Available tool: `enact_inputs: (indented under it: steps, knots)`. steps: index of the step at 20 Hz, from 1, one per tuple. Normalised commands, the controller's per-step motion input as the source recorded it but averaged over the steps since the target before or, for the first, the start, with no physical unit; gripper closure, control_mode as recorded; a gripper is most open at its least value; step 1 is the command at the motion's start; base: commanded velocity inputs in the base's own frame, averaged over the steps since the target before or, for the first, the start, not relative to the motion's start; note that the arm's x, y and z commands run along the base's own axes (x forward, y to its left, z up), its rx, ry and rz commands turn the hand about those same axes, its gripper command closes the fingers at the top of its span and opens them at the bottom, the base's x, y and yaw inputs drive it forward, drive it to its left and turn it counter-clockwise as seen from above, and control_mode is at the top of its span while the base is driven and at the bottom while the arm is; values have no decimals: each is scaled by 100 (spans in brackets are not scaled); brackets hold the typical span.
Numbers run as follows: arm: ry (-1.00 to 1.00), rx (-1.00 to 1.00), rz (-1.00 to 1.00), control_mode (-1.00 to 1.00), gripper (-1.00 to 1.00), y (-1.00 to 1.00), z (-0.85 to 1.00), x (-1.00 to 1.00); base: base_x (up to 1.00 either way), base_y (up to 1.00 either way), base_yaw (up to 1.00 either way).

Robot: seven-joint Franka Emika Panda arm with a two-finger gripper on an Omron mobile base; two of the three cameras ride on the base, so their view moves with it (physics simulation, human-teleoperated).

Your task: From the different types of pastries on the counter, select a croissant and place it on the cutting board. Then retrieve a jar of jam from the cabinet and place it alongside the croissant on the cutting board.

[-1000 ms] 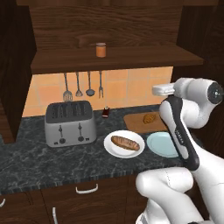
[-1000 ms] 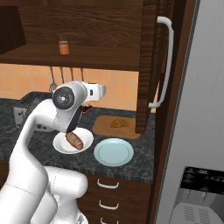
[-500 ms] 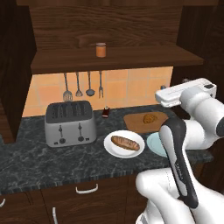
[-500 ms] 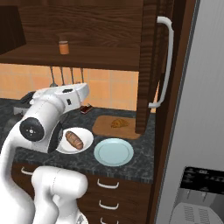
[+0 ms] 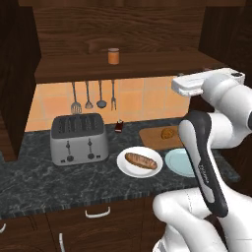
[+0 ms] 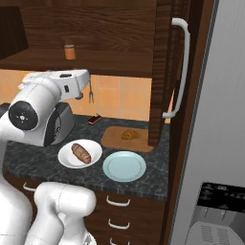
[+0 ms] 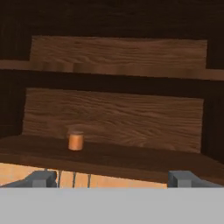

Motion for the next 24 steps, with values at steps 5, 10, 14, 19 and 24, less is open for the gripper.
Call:
enact_inputs:
  steps: [5,10,14,19,24]
  knots:
    - [-1,16,9,-100,-100,1,64,15,0,0,0]
    - [-2,3,0,-100,-100,1,0,89,0,0,0]
    - [-3,1,1,-100,-100,6,-2,100,0,0,0]
    - [5,1,19,-100,-100,32,-2,13,0,0,0]
    - [-1,-1,67,-100,-100,5,0,35,0,0,0]
